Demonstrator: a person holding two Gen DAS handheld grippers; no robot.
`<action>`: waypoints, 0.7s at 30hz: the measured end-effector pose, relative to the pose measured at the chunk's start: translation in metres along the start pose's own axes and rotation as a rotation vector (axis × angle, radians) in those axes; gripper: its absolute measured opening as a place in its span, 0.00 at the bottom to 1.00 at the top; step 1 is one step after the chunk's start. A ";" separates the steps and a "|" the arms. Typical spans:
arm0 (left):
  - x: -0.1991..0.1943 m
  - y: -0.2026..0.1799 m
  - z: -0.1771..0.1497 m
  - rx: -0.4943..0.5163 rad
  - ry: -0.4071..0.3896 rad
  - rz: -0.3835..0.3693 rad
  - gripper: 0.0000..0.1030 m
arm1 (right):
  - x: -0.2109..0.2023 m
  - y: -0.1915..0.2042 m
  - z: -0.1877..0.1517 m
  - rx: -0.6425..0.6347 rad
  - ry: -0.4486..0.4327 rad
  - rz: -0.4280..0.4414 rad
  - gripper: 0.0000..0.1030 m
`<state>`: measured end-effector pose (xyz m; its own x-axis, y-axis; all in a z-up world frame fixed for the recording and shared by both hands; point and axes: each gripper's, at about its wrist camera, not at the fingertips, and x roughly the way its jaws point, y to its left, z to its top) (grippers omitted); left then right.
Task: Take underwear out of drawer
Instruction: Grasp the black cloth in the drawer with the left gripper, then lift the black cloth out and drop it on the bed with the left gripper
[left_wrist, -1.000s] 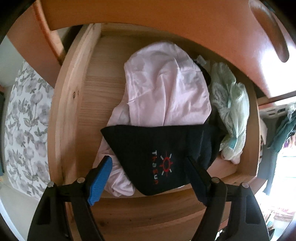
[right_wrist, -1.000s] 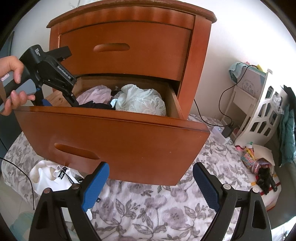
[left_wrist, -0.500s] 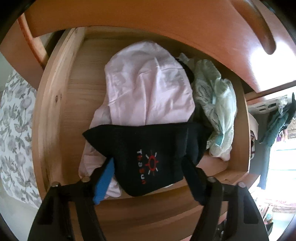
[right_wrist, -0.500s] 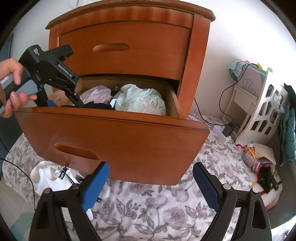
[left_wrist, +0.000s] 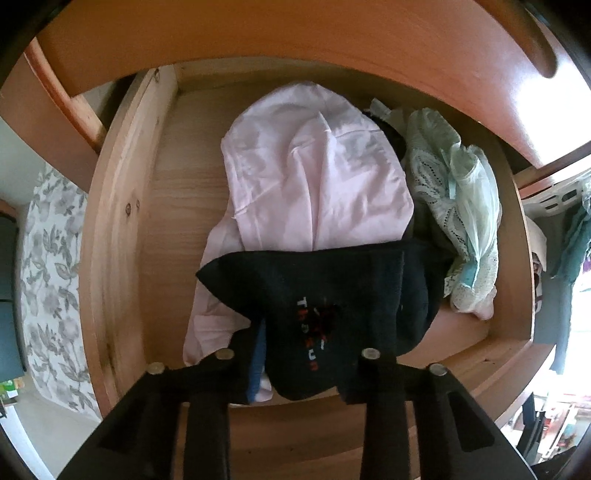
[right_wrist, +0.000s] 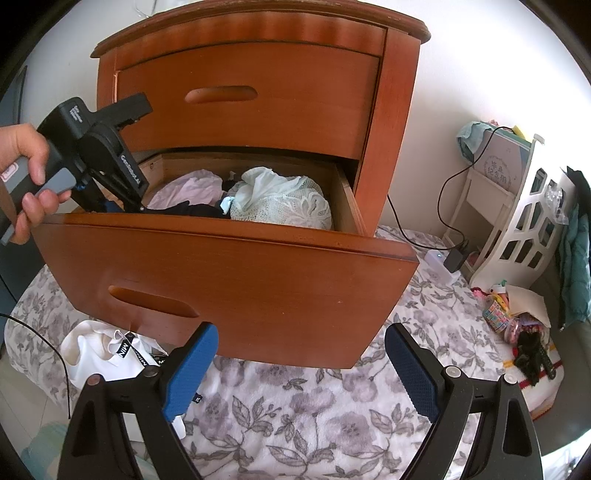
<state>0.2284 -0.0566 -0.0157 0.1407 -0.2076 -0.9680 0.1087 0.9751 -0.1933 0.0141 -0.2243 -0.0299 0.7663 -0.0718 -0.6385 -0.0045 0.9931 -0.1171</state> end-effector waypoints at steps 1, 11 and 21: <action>-0.001 -0.001 -0.002 0.006 -0.013 -0.006 0.22 | 0.000 0.000 0.000 0.000 -0.001 0.000 0.91; -0.039 0.006 -0.027 0.013 -0.144 -0.162 0.12 | -0.001 0.001 0.000 -0.005 -0.001 -0.005 0.91; -0.084 0.006 -0.050 0.031 -0.315 -0.321 0.11 | -0.003 0.000 0.001 -0.001 -0.001 -0.010 0.91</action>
<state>0.1685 -0.0293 0.0563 0.3870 -0.5176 -0.7631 0.2250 0.8556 -0.4662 0.0121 -0.2236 -0.0273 0.7672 -0.0811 -0.6363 0.0024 0.9923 -0.1237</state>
